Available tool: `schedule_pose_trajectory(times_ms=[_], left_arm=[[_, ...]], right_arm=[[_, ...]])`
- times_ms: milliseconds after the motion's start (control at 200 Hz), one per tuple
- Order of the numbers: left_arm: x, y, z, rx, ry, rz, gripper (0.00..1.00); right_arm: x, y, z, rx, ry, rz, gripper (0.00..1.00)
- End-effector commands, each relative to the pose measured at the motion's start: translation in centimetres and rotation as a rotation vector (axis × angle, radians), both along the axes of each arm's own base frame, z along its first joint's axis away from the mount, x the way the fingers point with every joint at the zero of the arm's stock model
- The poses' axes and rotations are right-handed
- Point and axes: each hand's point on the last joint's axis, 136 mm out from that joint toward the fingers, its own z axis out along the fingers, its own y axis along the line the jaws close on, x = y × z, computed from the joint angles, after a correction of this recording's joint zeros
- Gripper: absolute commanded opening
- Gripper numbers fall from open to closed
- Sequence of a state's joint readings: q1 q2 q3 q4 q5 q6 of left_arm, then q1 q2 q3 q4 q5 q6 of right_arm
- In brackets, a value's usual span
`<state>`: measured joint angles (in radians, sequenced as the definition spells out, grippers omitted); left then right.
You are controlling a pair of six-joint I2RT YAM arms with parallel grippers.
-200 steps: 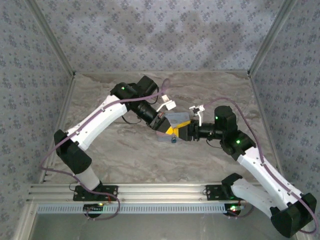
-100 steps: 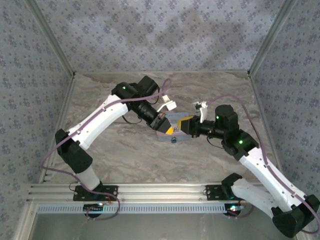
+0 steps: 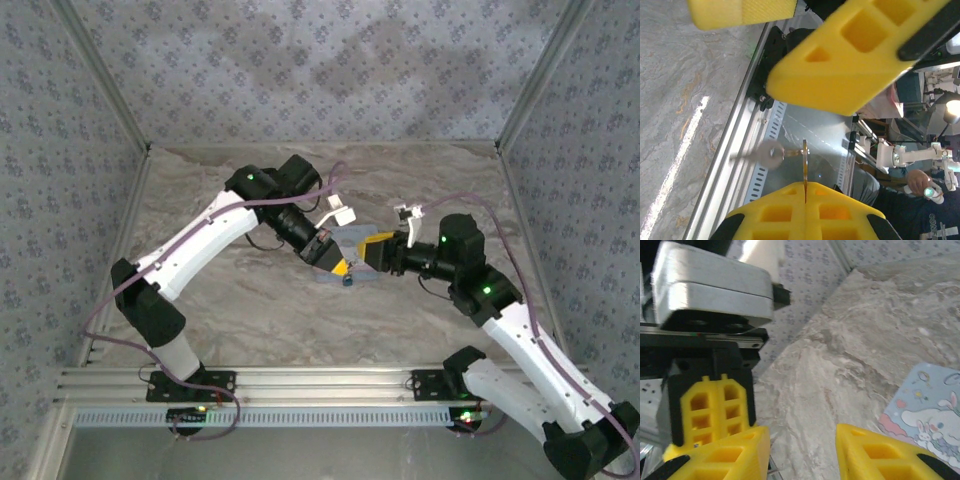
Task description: Unlock a padlock with a key
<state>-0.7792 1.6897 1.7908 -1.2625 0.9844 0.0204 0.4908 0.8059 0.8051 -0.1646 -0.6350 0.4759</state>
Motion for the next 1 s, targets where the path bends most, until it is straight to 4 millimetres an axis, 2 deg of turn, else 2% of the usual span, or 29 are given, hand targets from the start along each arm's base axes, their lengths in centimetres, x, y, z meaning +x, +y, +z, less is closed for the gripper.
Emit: schedule_pose_trajectory(times_ms=[0,210,385,535,650,710,884,994], left_arm=[[-0.5,0.0,1.1,-0.035,0.001,-0.029,0.00],[-0.4,-0.1,1.5,-0.048,-0.012,-0.028,0.00],[-0.4,-0.2,1.7,-0.053,-0.020,-0.027,0.00],[-0.4,-0.1,1.8,-0.051,-0.020,-0.027,0.00],[-0.4,-0.1,1.8,-0.052,-0.021,-0.027,0.00],[-0.3,0.0,1.7,-0.047,-0.028,-0.025,0.00],[0.1,0.3,1.5,-0.039,-0.040,-0.012,0.00],[1.5,0.4,1.6,-0.046,-0.052,0.043,0.00]], right_arm=[[-1.7,1.0,1.1,0.069,0.003,0.120,0.42],[-3.1,2.1,1.1,0.068,0.018,0.229,0.38],[-3.3,2.3,0.4,0.042,0.035,0.244,0.36],[-3.6,2.3,0.7,0.052,0.025,0.257,0.26],[-3.9,2.4,1.0,0.060,0.015,0.279,0.07],[-4.0,2.5,1.0,0.053,0.012,0.286,0.00],[-4.0,2.2,0.8,0.027,-0.004,0.275,0.00],[-3.5,1.8,0.7,-0.018,-0.037,0.220,0.00]])
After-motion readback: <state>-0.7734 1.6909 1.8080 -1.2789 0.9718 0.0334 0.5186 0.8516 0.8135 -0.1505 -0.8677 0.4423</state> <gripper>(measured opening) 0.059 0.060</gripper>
